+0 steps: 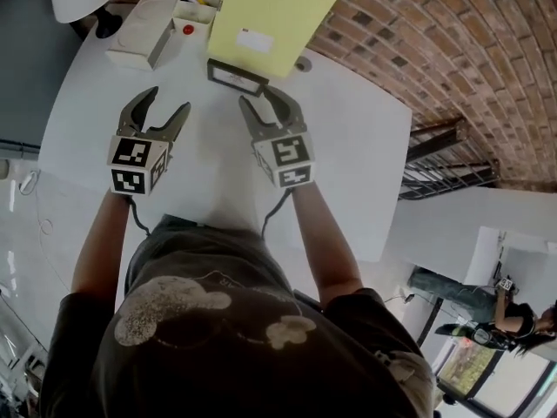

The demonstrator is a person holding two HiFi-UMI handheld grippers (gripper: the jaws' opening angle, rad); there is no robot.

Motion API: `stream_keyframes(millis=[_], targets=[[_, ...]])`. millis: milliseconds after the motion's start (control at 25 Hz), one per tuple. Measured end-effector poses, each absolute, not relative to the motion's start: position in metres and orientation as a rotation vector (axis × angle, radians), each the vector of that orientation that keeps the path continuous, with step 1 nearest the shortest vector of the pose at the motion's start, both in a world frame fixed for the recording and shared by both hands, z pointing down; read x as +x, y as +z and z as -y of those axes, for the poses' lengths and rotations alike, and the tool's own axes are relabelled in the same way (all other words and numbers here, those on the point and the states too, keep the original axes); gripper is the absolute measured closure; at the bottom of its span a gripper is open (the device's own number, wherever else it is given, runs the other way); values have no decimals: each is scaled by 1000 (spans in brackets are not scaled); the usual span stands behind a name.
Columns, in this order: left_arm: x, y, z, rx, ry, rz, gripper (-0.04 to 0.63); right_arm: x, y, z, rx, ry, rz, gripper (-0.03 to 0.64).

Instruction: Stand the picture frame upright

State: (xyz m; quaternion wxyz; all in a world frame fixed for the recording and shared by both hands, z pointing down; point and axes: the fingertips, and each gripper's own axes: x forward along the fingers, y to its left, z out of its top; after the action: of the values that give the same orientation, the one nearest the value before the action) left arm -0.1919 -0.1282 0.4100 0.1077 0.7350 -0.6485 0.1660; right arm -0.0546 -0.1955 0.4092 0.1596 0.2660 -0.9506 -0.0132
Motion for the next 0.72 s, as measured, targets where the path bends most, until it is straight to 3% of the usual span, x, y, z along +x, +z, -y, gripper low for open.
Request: stream_keyframes(millis=[400, 720], targets=[[-215, 394, 86, 2021, 402, 2090, 349, -89, 400, 175, 650, -50, 2792, 488], [-212, 386, 54, 2041, 345, 2106, 401, -84, 400, 157, 752, -9, 2751, 612]])
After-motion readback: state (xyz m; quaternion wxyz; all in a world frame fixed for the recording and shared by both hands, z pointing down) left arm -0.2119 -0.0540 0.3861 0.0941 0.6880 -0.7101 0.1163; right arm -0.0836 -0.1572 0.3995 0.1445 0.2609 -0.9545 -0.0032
